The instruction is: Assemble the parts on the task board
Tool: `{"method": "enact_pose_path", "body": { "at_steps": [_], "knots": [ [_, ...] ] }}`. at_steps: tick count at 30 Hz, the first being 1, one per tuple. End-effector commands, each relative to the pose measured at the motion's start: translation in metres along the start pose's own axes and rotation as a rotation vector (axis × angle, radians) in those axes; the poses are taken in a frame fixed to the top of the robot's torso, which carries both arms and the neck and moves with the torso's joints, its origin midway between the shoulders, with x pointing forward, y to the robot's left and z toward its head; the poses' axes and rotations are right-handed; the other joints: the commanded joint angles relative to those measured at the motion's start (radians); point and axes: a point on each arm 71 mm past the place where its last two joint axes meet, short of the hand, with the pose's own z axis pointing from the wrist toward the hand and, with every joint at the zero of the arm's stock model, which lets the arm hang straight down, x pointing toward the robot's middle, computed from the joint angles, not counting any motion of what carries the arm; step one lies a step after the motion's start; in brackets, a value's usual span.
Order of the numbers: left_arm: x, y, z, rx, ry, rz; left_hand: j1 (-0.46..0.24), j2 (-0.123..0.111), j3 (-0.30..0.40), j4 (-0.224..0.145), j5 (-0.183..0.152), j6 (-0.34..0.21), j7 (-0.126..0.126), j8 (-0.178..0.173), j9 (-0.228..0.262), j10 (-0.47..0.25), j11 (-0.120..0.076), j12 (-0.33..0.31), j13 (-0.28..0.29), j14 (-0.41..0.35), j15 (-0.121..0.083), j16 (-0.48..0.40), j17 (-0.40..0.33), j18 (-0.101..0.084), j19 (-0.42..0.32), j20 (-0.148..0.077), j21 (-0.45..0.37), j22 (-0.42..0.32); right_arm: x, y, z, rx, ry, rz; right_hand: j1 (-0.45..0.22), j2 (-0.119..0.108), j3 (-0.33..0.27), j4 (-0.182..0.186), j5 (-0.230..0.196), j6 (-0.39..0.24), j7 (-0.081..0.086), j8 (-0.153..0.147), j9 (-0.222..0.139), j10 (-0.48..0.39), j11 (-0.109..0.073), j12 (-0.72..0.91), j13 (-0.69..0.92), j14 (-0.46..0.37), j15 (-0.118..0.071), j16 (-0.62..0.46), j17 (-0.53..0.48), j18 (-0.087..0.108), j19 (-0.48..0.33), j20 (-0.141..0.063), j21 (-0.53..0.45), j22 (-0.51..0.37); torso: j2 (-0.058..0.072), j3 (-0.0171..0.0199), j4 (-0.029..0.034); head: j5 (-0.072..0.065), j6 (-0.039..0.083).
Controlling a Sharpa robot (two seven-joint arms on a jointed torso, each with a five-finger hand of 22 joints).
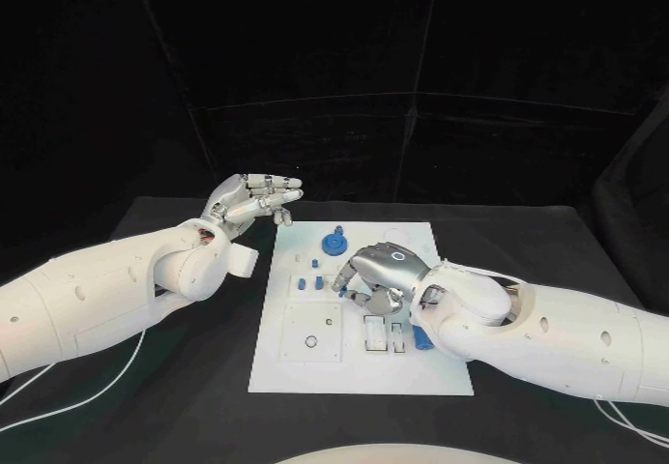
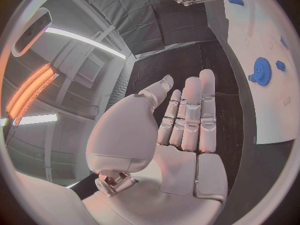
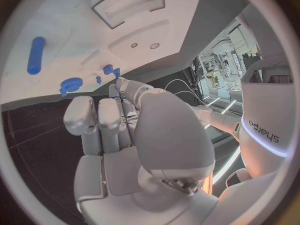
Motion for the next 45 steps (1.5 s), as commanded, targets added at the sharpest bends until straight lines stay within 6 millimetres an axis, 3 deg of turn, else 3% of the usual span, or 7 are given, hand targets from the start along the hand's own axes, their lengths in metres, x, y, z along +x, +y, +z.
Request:
{"method": "enact_pose_path", "body": {
  "at_steps": [1,3,7,12,28,45],
  "knots": [
    [0.003,-0.002,0.001,0.013,0.012,-0.017,0.002,0.008,-0.004,0.000,-0.002,-0.005,0.000,0.003,-0.001,-0.007,-0.003,0.006,-0.001,-0.009,0.000,-0.004,-0.001,0.013,-0.006,0.000,-0.002,-0.001,0.007,0.004,0.003,-0.026,0.038,-0.005,-0.010,0.000,0.003,-0.003,-0.001,-0.003,0.005,-0.006,-0.001,0.012,-0.011,0.000,0.001,0.016,-0.005,0.002,0.001,-0.005,0.002,0.002,0.005,0.000,0.000,0.0007,0.0005,0.008,-0.004],
    [0.004,-0.002,0.002,0.014,0.014,-0.018,0.002,0.008,-0.004,0.000,-0.002,-0.005,0.000,0.003,-0.001,-0.007,-0.003,0.006,-0.001,-0.009,0.000,-0.004,-0.001,0.013,-0.006,0.000,-0.002,-0.001,0.013,0.006,0.004,-0.032,0.050,-0.015,-0.011,0.000,0.004,-0.003,-0.001,-0.003,0.005,-0.007,-0.001,0.012,-0.011,0.000,0.001,0.016,-0.005,0.002,0.002,-0.005,0.002,0.002,0.005,-0.001,0.000,0.0000,0.0009,0.010,-0.005],
    [0.005,-0.002,0.002,0.012,0.015,-0.018,0.002,0.009,-0.005,0.000,-0.002,-0.005,0.000,0.003,-0.001,-0.008,-0.003,0.007,-0.001,-0.010,0.001,-0.005,-0.001,0.013,-0.006,0.000,-0.002,-0.001,0.021,0.007,0.008,-0.036,0.068,-0.029,-0.011,0.000,0.004,-0.003,-0.001,-0.003,0.005,-0.007,-0.001,0.012,-0.011,0.000,0.001,0.016,-0.005,0.002,0.002,-0.005,0.001,0.002,0.005,-0.001,0.001,0.0027,-0.0010,0.024,-0.010],
    [0.005,-0.001,0.003,0.008,0.015,-0.018,0.002,0.009,-0.005,0.000,-0.002,-0.005,0.000,0.003,-0.001,-0.009,-0.003,0.007,-0.001,-0.010,0.001,-0.005,-0.002,0.013,-0.006,0.000,-0.003,-0.002,0.028,0.012,0.011,-0.044,0.088,-0.031,-0.011,0.000,0.004,-0.003,-0.001,-0.003,0.005,-0.007,-0.001,0.012,-0.011,0.000,0.001,0.016,-0.005,0.002,0.002,-0.005,0.001,0.002,0.005,-0.001,0.001,0.0019,-0.0015,0.036,-0.018],
    [0.006,0.000,0.004,0.003,0.017,-0.019,0.004,0.010,-0.005,-0.001,-0.002,-0.006,0.000,0.003,-0.001,-0.010,-0.003,0.008,-0.001,-0.011,0.001,-0.005,-0.002,0.013,-0.006,0.000,-0.004,-0.003,0.040,0.020,0.014,-0.063,0.120,-0.023,-0.013,0.000,0.005,-0.005,-0.002,-0.003,0.006,-0.007,-0.001,0.011,-0.010,-0.001,0.001,0.017,-0.005,0.004,0.003,-0.005,0.001,0.002,0.005,-0.002,0.001,0.0010,-0.0002,0.042,-0.028],
    [0.004,0.000,0.004,-0.001,0.015,-0.018,0.004,0.010,-0.005,-0.001,-0.002,-0.006,0.000,0.003,-0.001,-0.010,-0.003,0.008,-0.001,-0.011,0.001,-0.005,-0.002,0.013,-0.006,0.000,-0.004,-0.003,0.043,0.017,0.014,-0.046,0.131,-0.035,-0.015,0.001,0.005,-0.005,-0.002,-0.004,0.006,-0.007,-0.001,0.010,-0.010,-0.002,0.001,0.016,-0.004,0.003,0.002,-0.005,0.001,0.003,0.005,-0.001,0.001,0.0015,-0.0005,0.045,-0.030]
  ]
}}
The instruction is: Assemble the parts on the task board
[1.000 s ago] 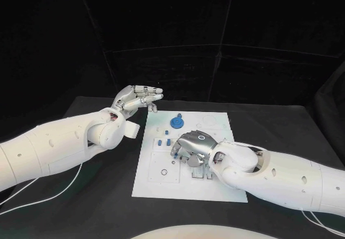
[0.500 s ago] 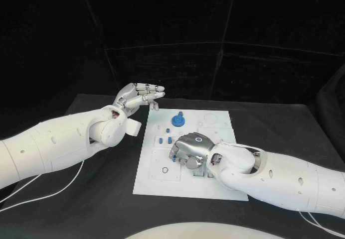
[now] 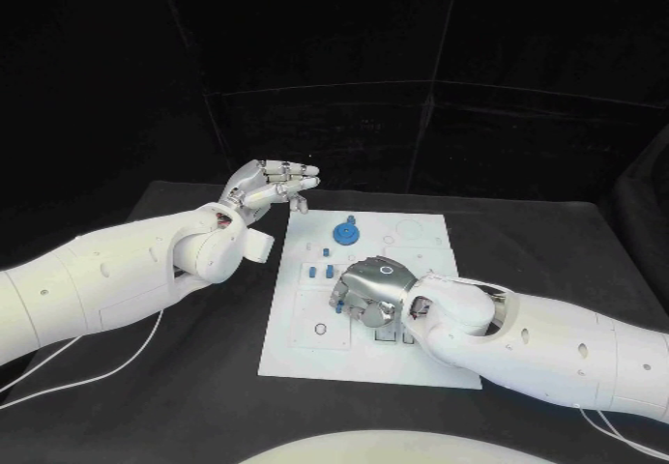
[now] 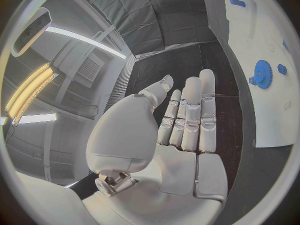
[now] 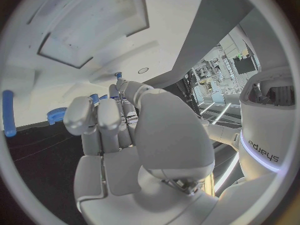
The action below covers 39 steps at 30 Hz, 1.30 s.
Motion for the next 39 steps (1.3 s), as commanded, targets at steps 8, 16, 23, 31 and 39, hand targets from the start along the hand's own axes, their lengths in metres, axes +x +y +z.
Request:
{"method": "enact_pose_path", "body": {
  "at_steps": [8,16,23,31,39],
  "knots": [
    [0.000,-0.001,0.001,0.002,0.009,-0.010,0.004,0.009,-0.007,-0.001,-0.002,-0.007,0.001,0.003,-0.001,-0.008,0.002,0.006,-0.001,-0.008,-0.003,-0.006,-0.002,0.013,-0.006,0.000,-0.005,-0.002,0.003,0.003,0.002,-0.007,0.030,-0.017,-0.012,-0.004,0.002,-0.003,0.001,-0.003,0.006,-0.004,-0.001,0.011,-0.009,0.002,0.002,0.017,-0.004,0.004,0.001,-0.005,0.001,0.003,0.005,-0.001,0.000,-0.0001,-0.0002,0.000,0.001],
    [0.000,-0.001,0.001,0.001,0.008,-0.009,0.004,0.009,-0.007,-0.001,-0.002,-0.007,0.001,0.003,-0.001,-0.008,0.002,0.006,-0.001,-0.008,-0.003,-0.006,-0.002,0.013,-0.006,0.000,-0.005,-0.002,0.007,0.004,0.003,-0.006,0.057,-0.024,-0.040,-0.015,-0.008,-0.004,0.007,-0.023,0.012,-0.014,-0.005,-0.013,-0.004,-0.013,-0.002,0.011,0.002,-0.008,-0.016,0.003,-0.025,0.007,-0.015,-0.040,0.000,-0.0004,-0.0002,0.000,0.000],
    [-0.001,-0.001,0.000,-0.001,0.009,-0.010,0.004,0.010,-0.007,-0.001,-0.002,-0.007,0.001,0.003,-0.001,-0.009,0.002,0.006,-0.001,-0.008,-0.003,-0.006,-0.003,0.013,-0.006,0.001,-0.005,-0.003,0.006,0.000,0.003,0.017,0.027,-0.024,-0.104,-0.051,-0.071,0.000,0.031,-0.154,0.047,-0.018,-0.009,-0.186,0.040,-0.077,-0.001,-0.103,0.038,-0.223,-0.270,0.048,-0.178,0.042,-0.168,-0.284,0.000,-0.0004,-0.0005,0.000,0.001],
    [-0.002,0.000,0.000,-0.005,0.008,-0.009,0.004,0.010,-0.007,-0.001,-0.002,-0.008,0.001,0.003,-0.001,-0.010,0.002,0.006,-0.001,-0.008,-0.002,-0.006,-0.003,0.013,-0.006,0.001,-0.006,-0.003,-0.003,0.001,-0.002,-0.001,-0.081,0.000,-0.103,-0.037,-0.099,-0.007,0.056,-0.160,0.047,-0.013,-0.006,-0.189,0.040,-0.045,0.003,-0.101,0.037,-0.217,-0.279,0.048,-0.168,0.044,-0.177,-0.288,0.000,0.0012,-0.0001,0.000,0.003],
    [-0.004,0.000,-0.001,-0.009,0.005,-0.008,0.004,0.010,-0.008,-0.001,-0.002,-0.008,0.002,0.003,-0.001,-0.011,0.002,0.007,-0.001,-0.009,-0.002,-0.006,-0.003,0.013,-0.007,0.001,-0.006,-0.003,-0.016,-0.005,-0.029,0.016,-0.151,0.043,-0.108,-0.028,-0.100,-0.006,0.073,-0.136,0.040,-0.007,-0.003,-0.145,0.030,-0.003,0.003,-0.065,0.029,-0.162,-0.231,0.034,-0.113,0.036,-0.134,-0.219,-0.002,0.0003,-0.0037,-0.003,0.007]
  ]
}}
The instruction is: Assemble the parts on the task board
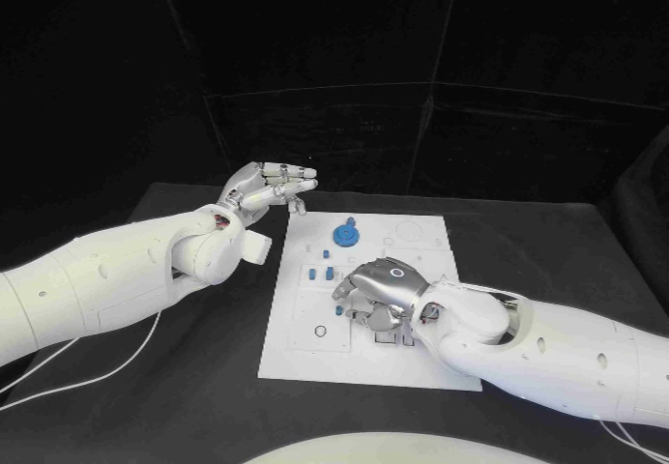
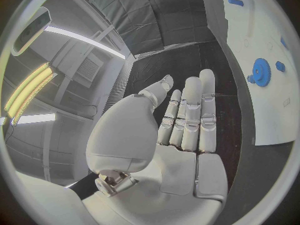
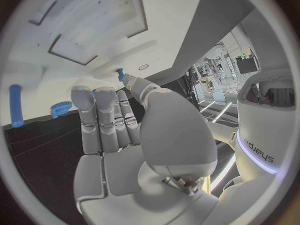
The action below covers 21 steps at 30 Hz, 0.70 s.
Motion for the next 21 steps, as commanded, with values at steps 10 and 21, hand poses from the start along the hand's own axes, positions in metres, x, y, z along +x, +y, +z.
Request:
{"method": "enact_pose_path", "body": {
  "at_steps": [10,21],
  "knots": [
    [0.000,-0.001,0.000,-0.002,0.012,-0.010,0.004,0.010,-0.006,0.001,-0.002,-0.008,0.002,0.003,-0.001,-0.008,-0.001,0.007,-0.002,-0.005,0.002,-0.006,-0.001,0.013,-0.007,0.001,-0.007,-0.001,-0.050,-0.049,-0.025,0.189,-0.050,-0.035,-0.033,-0.021,-0.078,0.022,-0.030,-0.048,-0.023,-0.008,-0.005,-0.051,-0.011,0.003,-0.005,-0.006,-0.002,-0.024,-0.047,0.012,-0.017,-0.007,-0.033,-0.049,0.000,-0.0015,0.0011,-0.020,0.014],
    [0.000,0.000,0.000,-0.007,0.017,-0.013,0.004,0.010,-0.006,0.001,-0.002,-0.008,0.002,0.003,-0.001,-0.008,-0.001,0.007,-0.002,-0.005,0.002,-0.006,-0.001,0.013,-0.007,0.001,-0.007,-0.001,-0.056,-0.076,-0.037,0.286,0.059,-0.088,-0.002,0.003,-0.211,0.049,-0.036,-0.068,-0.049,-0.004,-0.001,-0.097,-0.026,0.036,-0.003,-0.004,-0.013,-0.035,-0.082,0.014,-0.017,-0.021,-0.063,-0.079,0.000,-0.0016,0.0014,-0.025,0.016]
  ]
}}
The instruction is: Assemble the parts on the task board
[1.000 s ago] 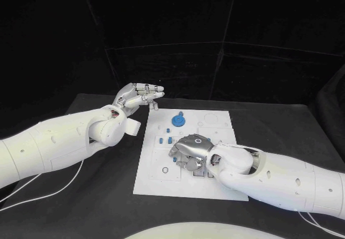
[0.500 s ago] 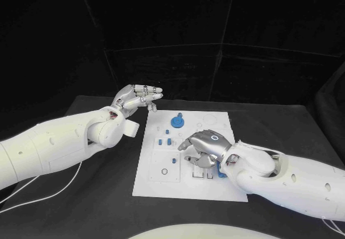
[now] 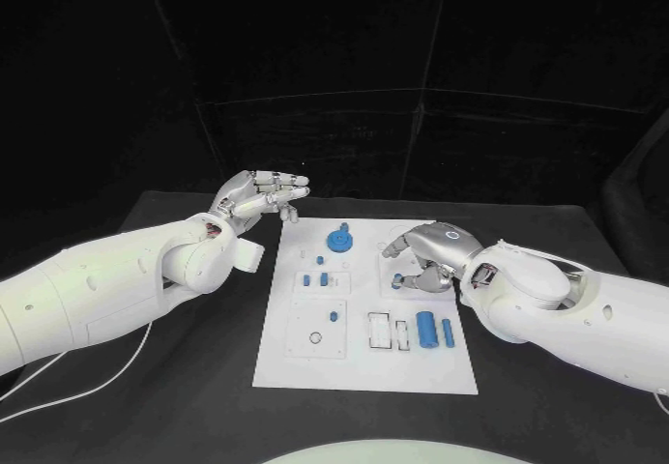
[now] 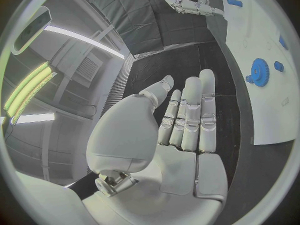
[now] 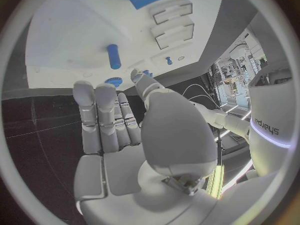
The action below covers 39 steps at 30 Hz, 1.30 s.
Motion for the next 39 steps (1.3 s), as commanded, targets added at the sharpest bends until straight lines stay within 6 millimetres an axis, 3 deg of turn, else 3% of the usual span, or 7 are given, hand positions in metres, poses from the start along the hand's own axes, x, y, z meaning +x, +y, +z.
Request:
{"method": "enact_pose_path", "body": {
  "at_steps": [1,7,12,21,39],
  "knots": [
    [0.001,-0.001,0.001,0.001,0.013,-0.010,0.001,0.006,-0.006,0.001,-0.002,-0.008,0.002,0.003,-0.001,-0.008,-0.001,0.007,-0.002,-0.005,0.002,-0.006,-0.001,0.013,-0.007,0.001,-0.007,-0.001,0.005,-0.003,0.000,0.035,0.096,-0.020,0.013,0.008,-0.017,0.004,-0.004,0.006,-0.003,0.004,0.002,0.001,-0.002,0.012,0.002,0.006,-0.004,-0.001,-0.004,0.014,0.005,-0.009,-0.006,-0.001,-0.001,-0.0002,0.0002,-0.001,0.000],
    [0.001,0.000,0.001,-0.001,0.012,-0.010,0.001,0.007,-0.006,0.001,-0.002,-0.007,0.001,0.004,-0.001,-0.010,-0.001,0.008,-0.002,-0.006,0.002,-0.006,-0.002,0.013,-0.007,0.001,-0.008,-0.002,0.008,0.000,0.000,0.029,0.139,-0.029,0.022,0.018,-0.043,0.014,-0.001,0.027,0.001,0.007,0.004,0.019,0.003,0.035,0.002,0.010,0.000,-0.003,-0.014,0.013,0.011,-0.006,-0.009,-0.004,0.000,0.0013,0.0009,0.000,-0.001],
    [0.000,0.000,0.001,-0.002,0.012,-0.010,0.001,0.007,-0.006,0.001,-0.002,-0.007,0.001,0.004,-0.001,-0.010,-0.001,0.008,-0.002,-0.006,0.002,-0.006,-0.002,0.013,-0.007,0.001,-0.008,-0.002,0.009,-0.001,0.002,0.039,0.148,-0.033,0.038,0.035,-0.044,0.017,-0.002,0.040,0.006,0.008,0.004,0.038,0.004,0.050,0.001,0.015,0.000,-0.001,-0.017,0.012,0.019,-0.005,-0.008,0.000,0.000,0.0000,0.0004,-0.001,0.000],
    [0.000,0.000,0.001,-0.003,0.013,-0.010,0.001,0.007,-0.006,0.001,-0.002,-0.007,0.001,0.004,-0.001,-0.010,-0.001,0.008,-0.002,-0.006,0.002,-0.006,-0.002,0.013,-0.007,0.001,-0.008,-0.002,0.012,-0.001,0.006,0.045,0.164,-0.040,0.075,0.073,0.027,0.020,-0.043,0.098,0.009,0.016,0.007,0.133,-0.009,0.064,-0.003,0.047,-0.012,0.032,0.015,0.002,0.063,-0.012,0.029,0.056,0.001,0.0017,-0.0002,0.000,-0.002],
    [0.000,0.000,0.001,-0.005,0.014,-0.011,0.002,0.008,-0.007,0.001,-0.002,-0.007,0.001,0.004,-0.001,-0.011,-0.001,0.009,-0.002,-0.006,0.002,-0.006,-0.003,0.013,-0.007,0.001,-0.009,-0.003,0.012,0.000,0.012,0.046,0.139,-0.044,0.072,0.062,0.150,0.027,-0.066,0.161,0.003,0.022,0.007,0.220,-0.022,0.021,-0.001,0.074,-0.023,0.078,0.067,-0.010,0.103,-0.023,0.075,0.124,0.000,0.0009,-0.0002,-0.004,-0.004]
  ]
}}
